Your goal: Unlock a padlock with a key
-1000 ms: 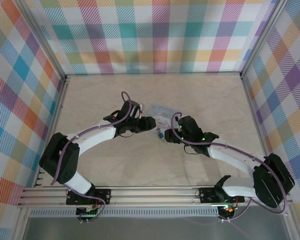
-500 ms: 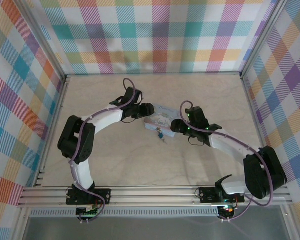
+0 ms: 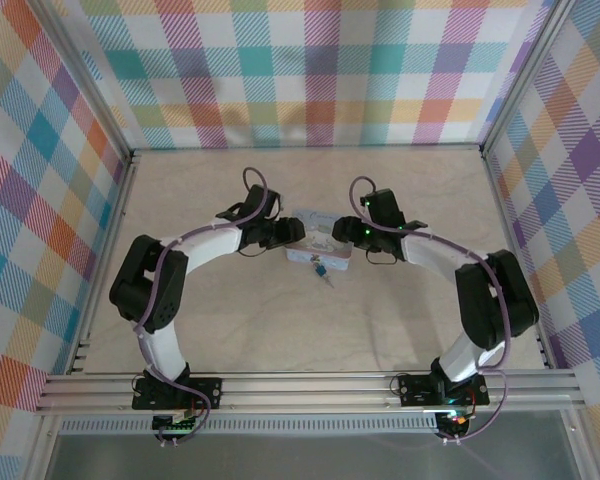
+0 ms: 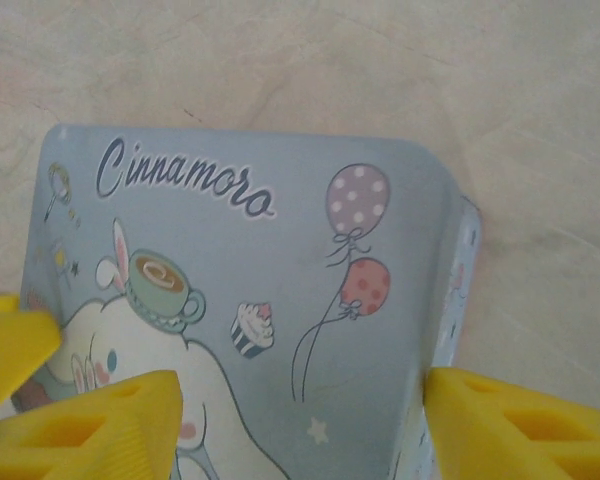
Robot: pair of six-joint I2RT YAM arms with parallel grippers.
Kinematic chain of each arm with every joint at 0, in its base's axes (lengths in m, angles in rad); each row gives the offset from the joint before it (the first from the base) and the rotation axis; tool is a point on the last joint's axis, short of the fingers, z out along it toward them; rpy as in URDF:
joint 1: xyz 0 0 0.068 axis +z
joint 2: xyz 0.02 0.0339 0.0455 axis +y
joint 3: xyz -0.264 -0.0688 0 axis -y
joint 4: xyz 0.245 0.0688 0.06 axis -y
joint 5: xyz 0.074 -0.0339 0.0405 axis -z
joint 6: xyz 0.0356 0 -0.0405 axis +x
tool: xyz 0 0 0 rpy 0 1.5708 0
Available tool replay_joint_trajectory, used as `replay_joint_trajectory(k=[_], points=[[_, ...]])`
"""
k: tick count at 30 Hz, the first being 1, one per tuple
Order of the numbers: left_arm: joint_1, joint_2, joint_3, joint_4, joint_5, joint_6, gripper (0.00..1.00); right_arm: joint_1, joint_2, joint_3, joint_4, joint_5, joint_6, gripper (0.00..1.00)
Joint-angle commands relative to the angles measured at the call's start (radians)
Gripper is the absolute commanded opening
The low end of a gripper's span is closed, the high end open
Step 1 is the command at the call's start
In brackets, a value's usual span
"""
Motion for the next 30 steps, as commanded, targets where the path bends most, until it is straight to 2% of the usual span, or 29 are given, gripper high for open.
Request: replay_joint_trajectory(k=[1,6,10,15,21,24,30], points=[[0.001,-0.068,-0.041,0.035,0.015,-0.02,0.55,0.004,0.049,0.058,0.015,-0.076,-0.016,0.65],[0.001,-0.103,-0.088,0.037,-0.001,-0.029,0.55,0.006,0.102,0.111,-0.001,-0.104,-0.033,0.63],[0.003,-0.126,-0.114,0.029,-0.034,-0.029,0.55,0.006,0.094,0.12,-0.044,-0.064,-0.073,0.63],[0.008,-0.135,-0.116,0.024,-0.055,-0.032,0.55,0.006,0.012,0.088,-0.113,0.029,-0.132,0.63],[0.011,-0.132,-0.109,0.027,-0.059,-0.036,0.55,0.018,-0.166,-0.031,-0.151,0.124,-0.171,0.63],[0.013,-0.126,-0.102,0.031,-0.051,-0.04,0.55,0.072,-0.236,-0.088,-0.167,0.157,-0.2,0.57],[0.014,-0.117,-0.082,0.021,-0.051,-0.039,0.54,0.24,-0.274,-0.2,-0.12,0.208,-0.231,0.46]])
